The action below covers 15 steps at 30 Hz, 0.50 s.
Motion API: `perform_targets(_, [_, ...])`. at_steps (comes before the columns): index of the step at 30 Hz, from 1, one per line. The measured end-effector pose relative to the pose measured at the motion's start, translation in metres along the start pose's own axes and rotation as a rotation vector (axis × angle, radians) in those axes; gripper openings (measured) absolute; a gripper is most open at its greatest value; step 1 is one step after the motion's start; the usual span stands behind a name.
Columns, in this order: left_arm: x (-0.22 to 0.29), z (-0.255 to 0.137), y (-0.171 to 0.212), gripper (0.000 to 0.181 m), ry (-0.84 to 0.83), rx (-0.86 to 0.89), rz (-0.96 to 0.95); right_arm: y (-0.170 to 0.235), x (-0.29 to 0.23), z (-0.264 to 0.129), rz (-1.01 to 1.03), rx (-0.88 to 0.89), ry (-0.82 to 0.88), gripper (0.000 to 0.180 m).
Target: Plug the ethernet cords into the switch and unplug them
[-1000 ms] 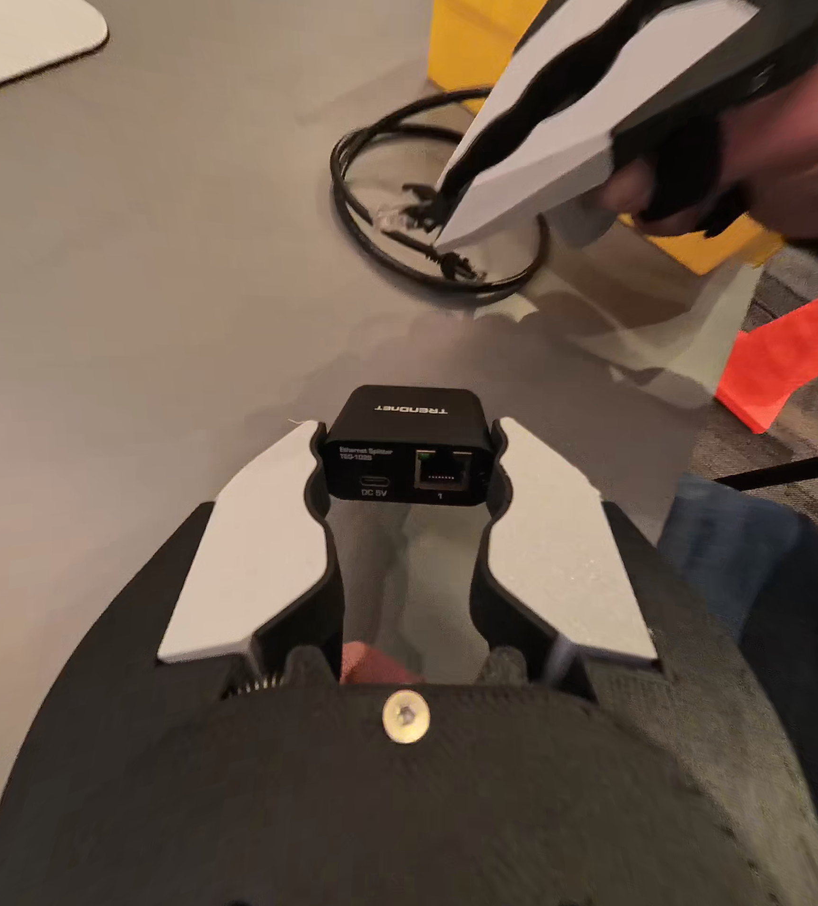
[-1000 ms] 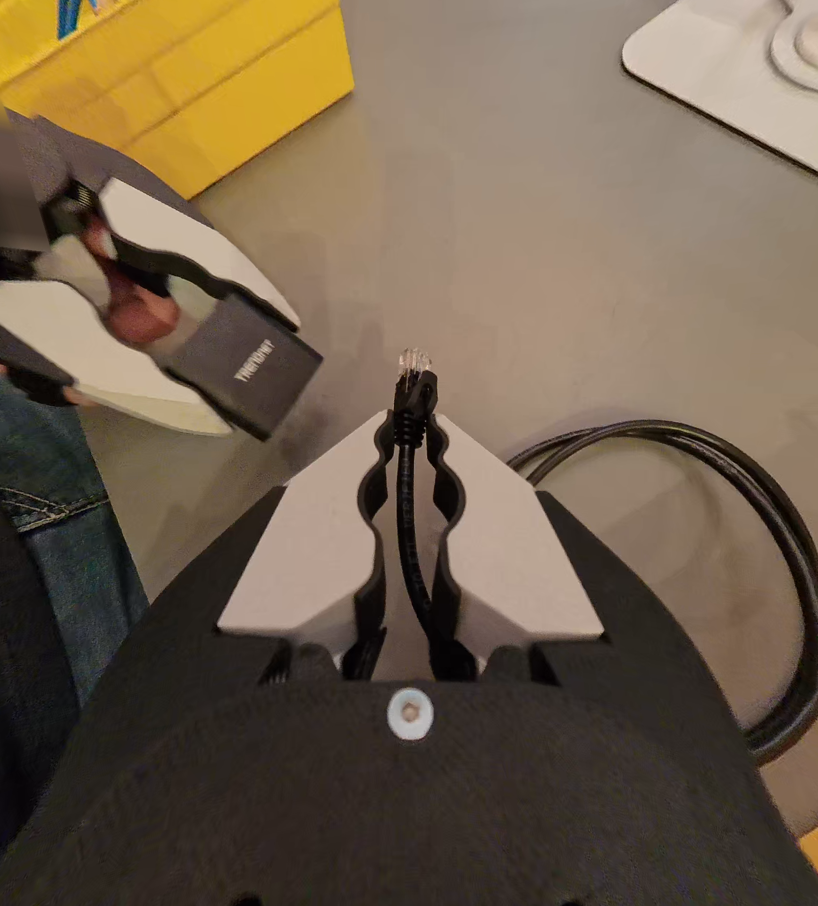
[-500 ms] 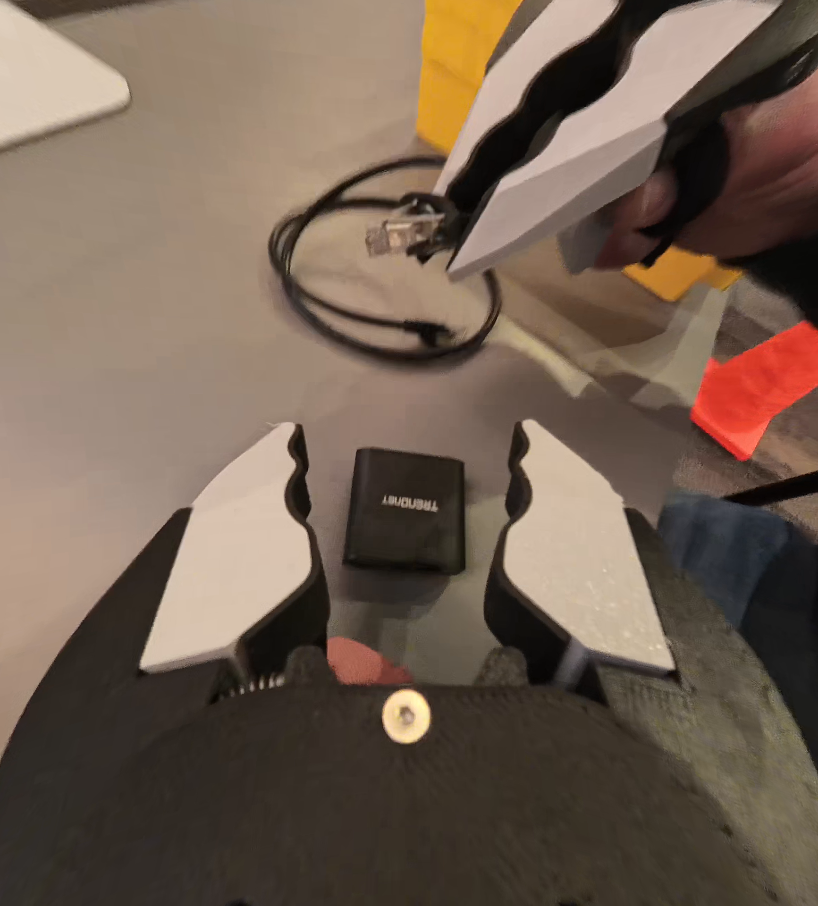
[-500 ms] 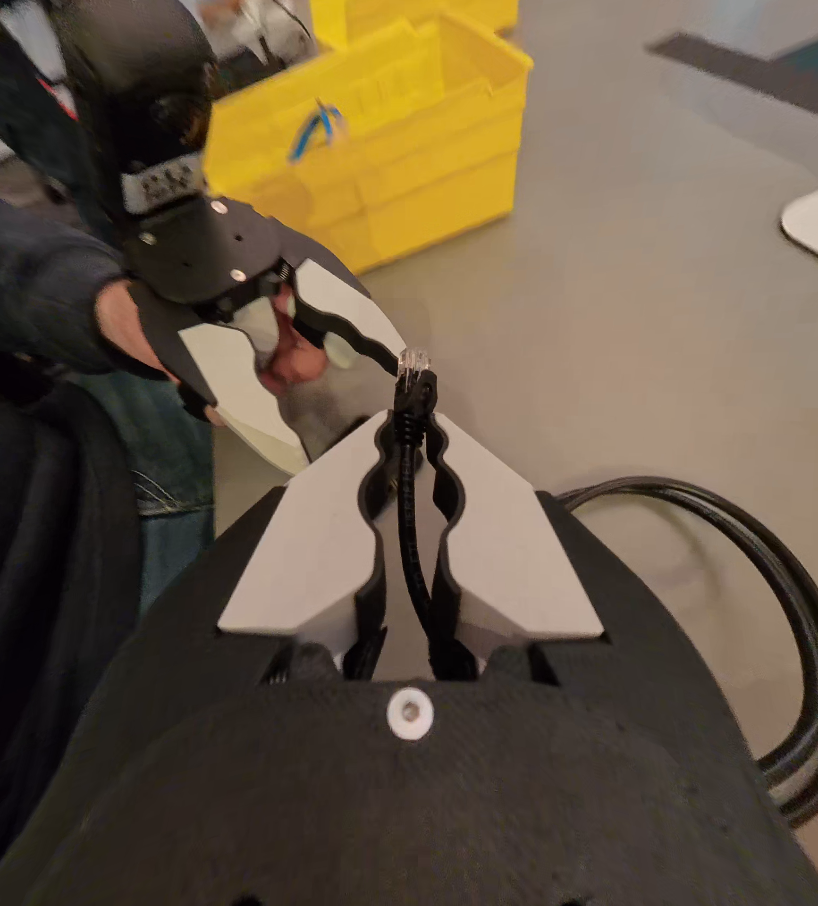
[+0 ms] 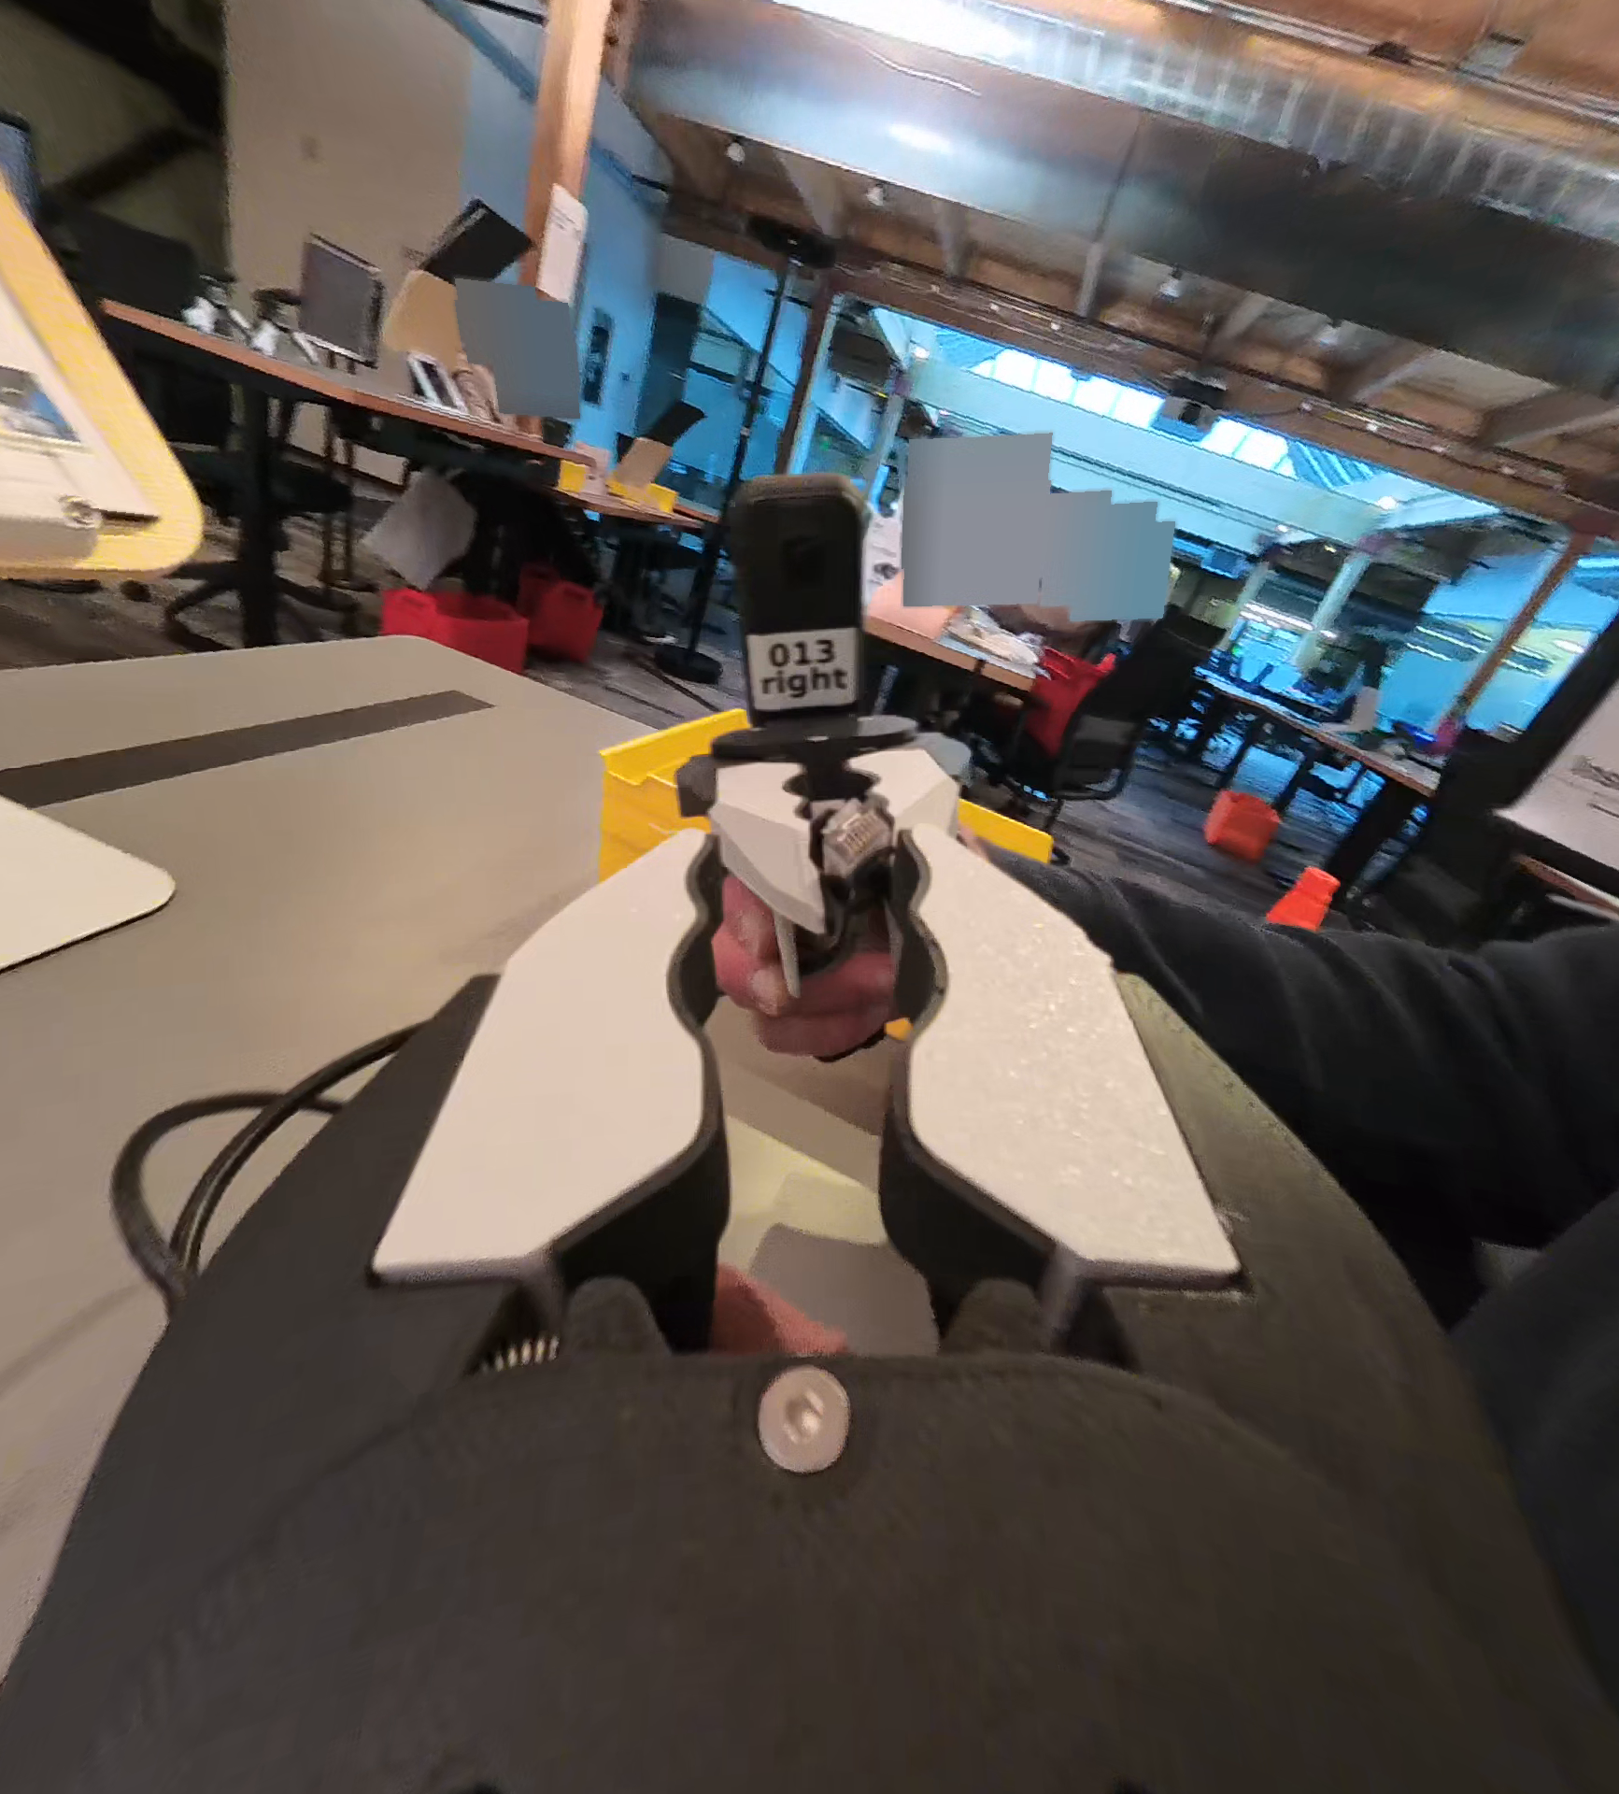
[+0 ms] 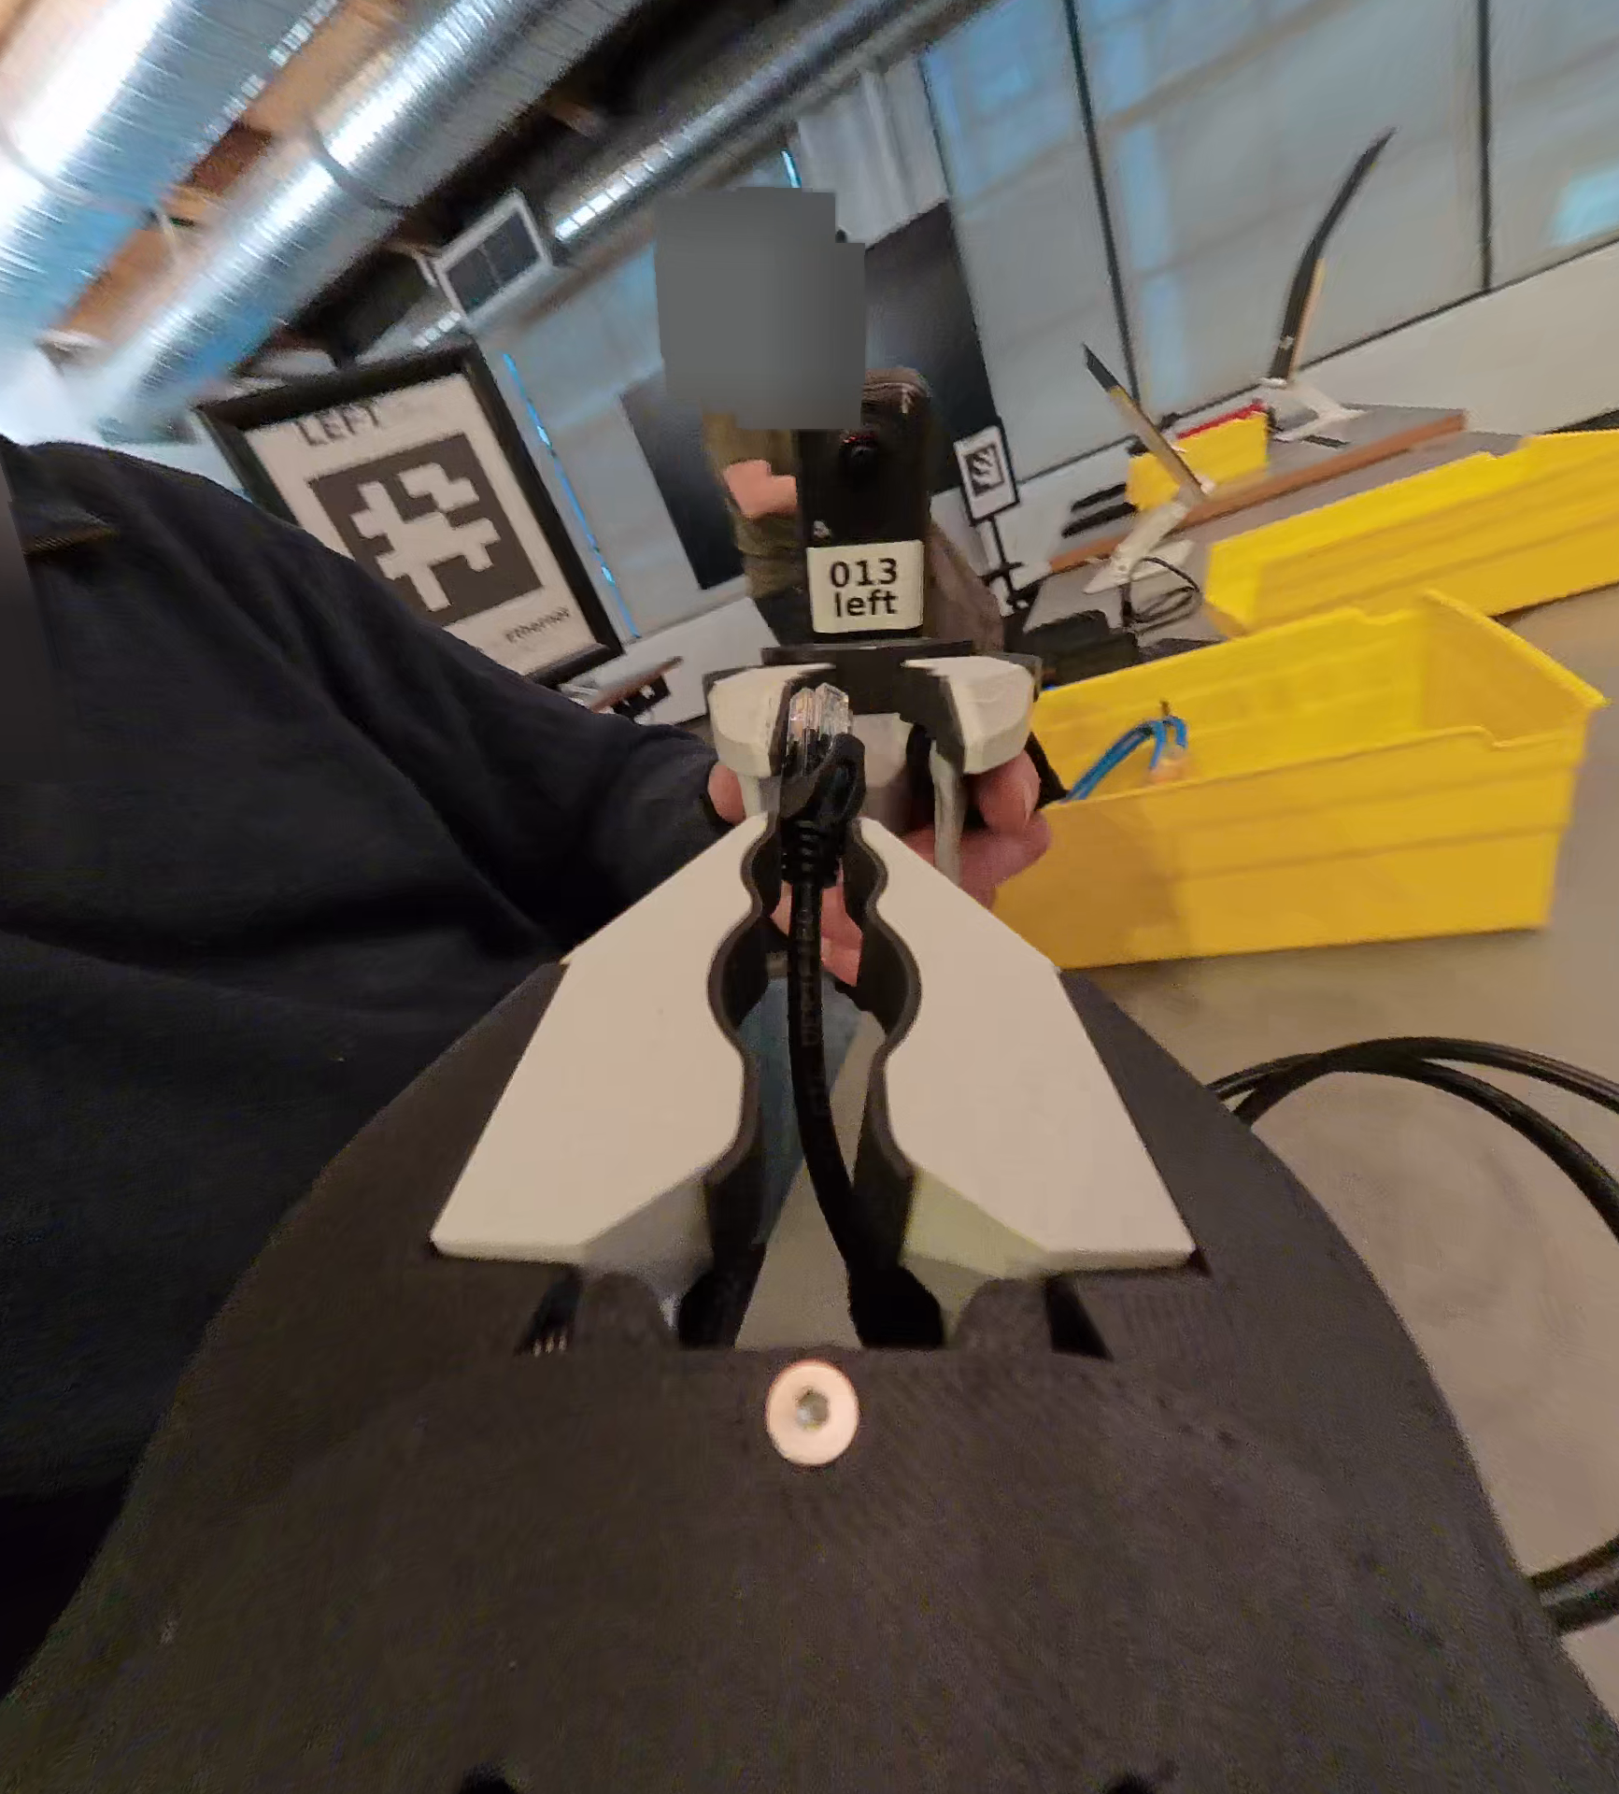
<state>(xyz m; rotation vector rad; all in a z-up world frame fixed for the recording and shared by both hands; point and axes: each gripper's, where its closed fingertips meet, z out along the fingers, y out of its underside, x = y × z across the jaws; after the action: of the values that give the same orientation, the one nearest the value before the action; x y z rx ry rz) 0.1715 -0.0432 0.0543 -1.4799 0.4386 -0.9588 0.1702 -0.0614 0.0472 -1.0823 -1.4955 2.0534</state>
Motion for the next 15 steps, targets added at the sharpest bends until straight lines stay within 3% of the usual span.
perform_targets(3, [0.011, 0.002, 0.0, 0.017, 0.059, -0.025, 0.041, -0.001, -0.003, 0.003, 0.05, 0.018, -0.078, 0.011])
perform_targets(8, [0.011, 0.0, -0.006, 0.016, 0.009, -0.024, 0.131, -0.007, -0.004, 0.006, 0.093, 0.049, -0.121, 0.012])
perform_targets(12, [-0.008, -0.005, -0.016, 0.015, -0.144, -0.063, 0.204, -0.005, 0.031, 0.001, -0.04, -0.05, 0.217, 0.033])
perform_targets(15, [-0.024, -0.008, -0.024, 0.015, -0.281, -0.104, 0.237, -0.013, 0.042, -0.012, -0.316, -0.217, 0.53, 0.032])
